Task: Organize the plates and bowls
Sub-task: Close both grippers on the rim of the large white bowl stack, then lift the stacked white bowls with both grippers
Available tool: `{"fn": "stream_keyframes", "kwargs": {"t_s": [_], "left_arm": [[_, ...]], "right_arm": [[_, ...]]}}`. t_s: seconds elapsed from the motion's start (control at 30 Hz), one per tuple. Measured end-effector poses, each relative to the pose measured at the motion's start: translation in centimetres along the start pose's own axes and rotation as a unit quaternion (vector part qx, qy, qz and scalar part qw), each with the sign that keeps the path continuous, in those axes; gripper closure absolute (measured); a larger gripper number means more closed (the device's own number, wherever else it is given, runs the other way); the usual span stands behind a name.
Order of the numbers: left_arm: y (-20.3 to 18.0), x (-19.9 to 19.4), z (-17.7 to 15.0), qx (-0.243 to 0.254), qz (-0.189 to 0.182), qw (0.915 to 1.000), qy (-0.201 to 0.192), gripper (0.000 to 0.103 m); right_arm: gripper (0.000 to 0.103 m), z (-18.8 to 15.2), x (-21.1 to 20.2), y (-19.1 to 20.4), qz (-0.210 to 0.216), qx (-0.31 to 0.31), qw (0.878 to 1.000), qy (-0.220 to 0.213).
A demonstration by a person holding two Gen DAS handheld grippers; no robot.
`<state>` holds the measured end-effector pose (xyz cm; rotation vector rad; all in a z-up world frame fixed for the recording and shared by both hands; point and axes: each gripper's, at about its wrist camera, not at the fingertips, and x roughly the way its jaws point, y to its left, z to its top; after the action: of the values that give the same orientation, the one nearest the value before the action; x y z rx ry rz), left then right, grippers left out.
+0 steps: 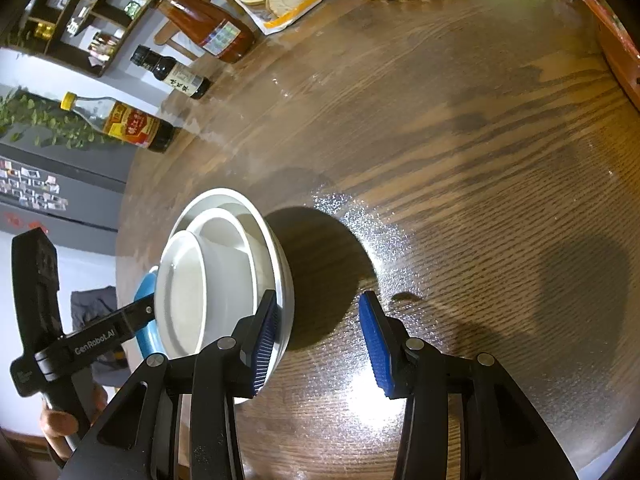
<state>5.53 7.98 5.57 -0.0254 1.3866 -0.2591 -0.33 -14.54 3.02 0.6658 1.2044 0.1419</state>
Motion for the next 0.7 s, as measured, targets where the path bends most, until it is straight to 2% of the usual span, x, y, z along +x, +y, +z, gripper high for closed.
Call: {"fn": "stream_keyframes", "kwargs": {"t_s": [0.1, 0.17, 0.27, 0.3, 0.5, 0.7], "left_arm": [[-0.4, -0.1, 0.0, 0.000, -0.007, 1.0000, -0.001, 0.087], [-0.6, -0.1, -0.1, -0.003, -0.009, 0.9999, -0.006, 0.090], [-1.1, 0.0, -0.2, -0.003, 0.000, 0.9998, -0.020, 0.092], [-1.3, 0.0, -0.3, -0.004, 0.002, 0.9997, -0.024, 0.093], [-1.7, -0.1, -0.9, -0.001, 0.012, 0.9988, -0.047, 0.097], [-2.1, 0.0, -1.2, 0.008, 0.023, 0.9978, -0.062, 0.099]], "right_arm": [[0.058, -0.1, 0.0, -0.2, 0.005, 0.009, 1.000, 0.001], [0.058, -0.1, 0.1, -0.4, 0.010, 0.016, 1.000, 0.002], [0.059, -0.2, 0.0, -0.3, 0.002, 0.008, 1.000, -0.002], [0.065, -0.2, -0.1, -0.1, 0.000, 0.003, 1.000, -0.004], [0.079, -0.3, -0.4, 1.2, -0.005, -0.027, 1.000, -0.014], [0.084, -0.2, -0.5, 1.6, -0.009, -0.031, 0.999, -0.016]]}}
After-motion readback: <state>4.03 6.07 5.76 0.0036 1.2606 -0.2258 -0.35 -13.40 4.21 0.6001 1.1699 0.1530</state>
